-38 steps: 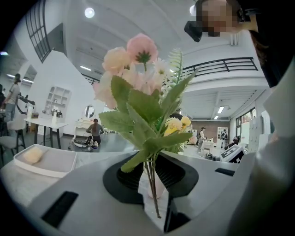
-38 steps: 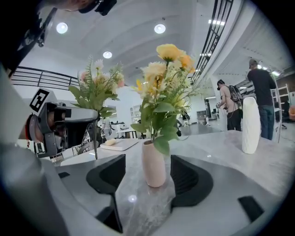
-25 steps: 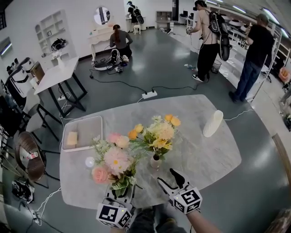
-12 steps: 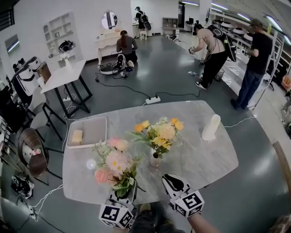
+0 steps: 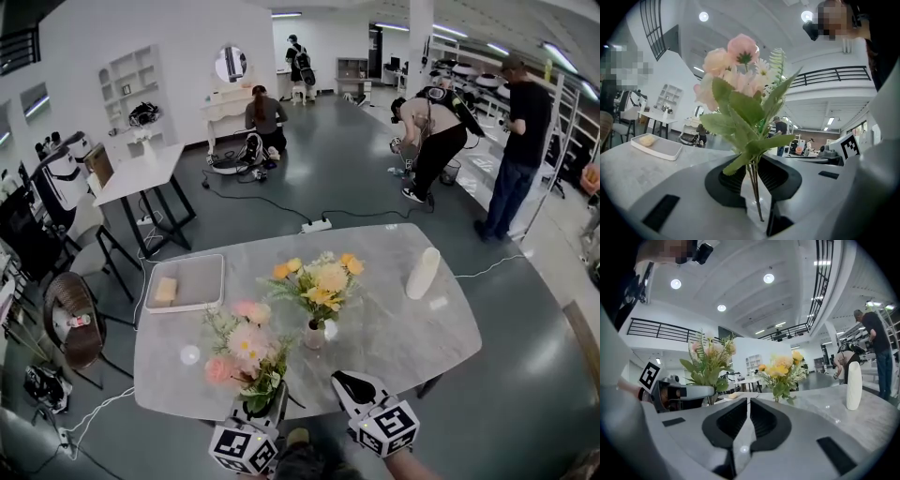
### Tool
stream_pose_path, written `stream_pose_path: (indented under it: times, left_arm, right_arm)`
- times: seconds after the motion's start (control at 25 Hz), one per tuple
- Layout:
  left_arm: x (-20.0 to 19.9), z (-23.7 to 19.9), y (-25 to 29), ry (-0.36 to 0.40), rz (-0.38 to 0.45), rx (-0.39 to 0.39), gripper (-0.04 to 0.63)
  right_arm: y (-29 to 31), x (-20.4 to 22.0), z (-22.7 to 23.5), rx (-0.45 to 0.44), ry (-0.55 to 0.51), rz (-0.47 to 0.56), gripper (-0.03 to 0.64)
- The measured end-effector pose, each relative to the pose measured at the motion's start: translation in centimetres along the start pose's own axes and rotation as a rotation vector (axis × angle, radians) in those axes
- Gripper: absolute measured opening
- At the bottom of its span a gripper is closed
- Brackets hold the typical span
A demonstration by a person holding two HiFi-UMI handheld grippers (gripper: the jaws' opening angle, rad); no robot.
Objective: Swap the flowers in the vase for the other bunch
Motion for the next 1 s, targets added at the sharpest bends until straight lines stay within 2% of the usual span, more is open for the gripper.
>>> stream_pose_path:
  times: [0.28, 0.56, 1.0]
  left_arm:
    - [1.1, 1.9, -1.6, -0.038, 0.015, 0.019, 0.086]
    - [0.7, 4.1, -2.5, -0.01, 0.022, 0.037, 0.086]
    - [1.8, 6.4, -4.9, -0.008, 0.015, 0.04, 0.086]
  right_arm:
    - [-2.0, -0.2, -1.4, -0.016, -0.015, 0.02, 0.035]
    - [-4.0, -0.6, -2.2, -0.025, -0.009, 0.033, 0.035]
    - [-6.9, -0.2, -3.6, -0.031, 0.006, 0.037, 0.035]
Point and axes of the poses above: the fingertips, and each gripper's own axes: y forward along the fingers, z to its right, x out of its underside, the point moved 7 cm from there along -y, backward along the fingers, and after that the axes turned 4 degrees about y, right-handed, at the moved point
